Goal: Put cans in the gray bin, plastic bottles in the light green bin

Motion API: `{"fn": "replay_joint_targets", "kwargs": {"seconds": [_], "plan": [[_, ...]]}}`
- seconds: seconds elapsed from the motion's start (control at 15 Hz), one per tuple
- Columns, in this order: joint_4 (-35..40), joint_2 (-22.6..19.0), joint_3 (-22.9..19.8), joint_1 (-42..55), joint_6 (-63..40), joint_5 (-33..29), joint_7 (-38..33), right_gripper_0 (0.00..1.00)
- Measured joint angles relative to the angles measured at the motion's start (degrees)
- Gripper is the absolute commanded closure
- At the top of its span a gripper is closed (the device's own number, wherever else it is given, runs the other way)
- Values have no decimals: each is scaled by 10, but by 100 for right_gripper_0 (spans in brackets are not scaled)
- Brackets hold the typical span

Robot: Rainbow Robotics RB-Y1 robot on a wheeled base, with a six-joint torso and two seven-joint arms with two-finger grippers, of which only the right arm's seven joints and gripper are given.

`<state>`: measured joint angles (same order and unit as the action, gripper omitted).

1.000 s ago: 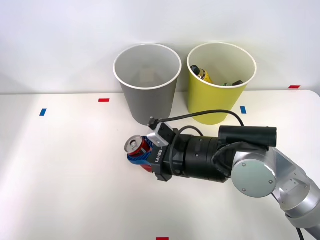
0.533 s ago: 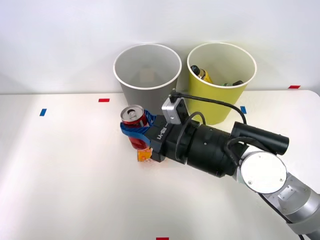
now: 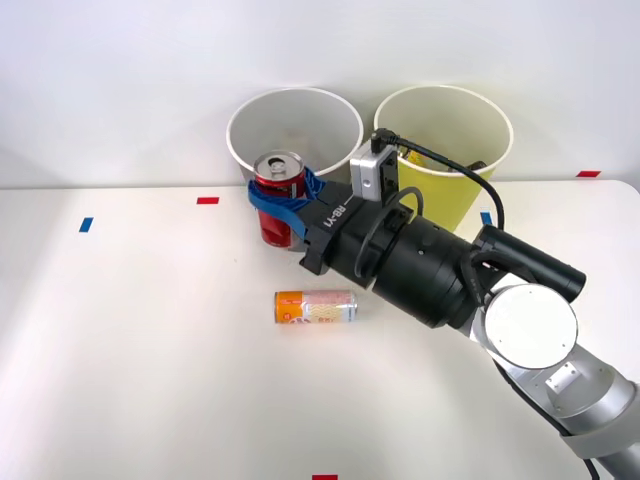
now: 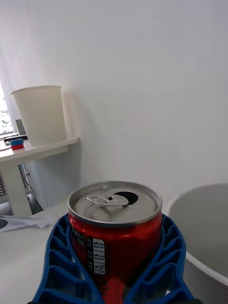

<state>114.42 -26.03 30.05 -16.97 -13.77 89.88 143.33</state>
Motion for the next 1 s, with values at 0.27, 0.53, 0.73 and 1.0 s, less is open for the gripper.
{"fn": "replay_joint_targets", "kwargs": {"seconds": [0.27, 0.53, 0.73, 1.0], "plan": [[-33, 23, -12, -41, 14, 0, -9, 100], [-91, 67, -26, -81, 55, 5, -11, 100], [-113, 87, -52, -95, 57, 5, -10, 100], [-171, 109, -71, -123, 57, -6, -4, 100]]}}
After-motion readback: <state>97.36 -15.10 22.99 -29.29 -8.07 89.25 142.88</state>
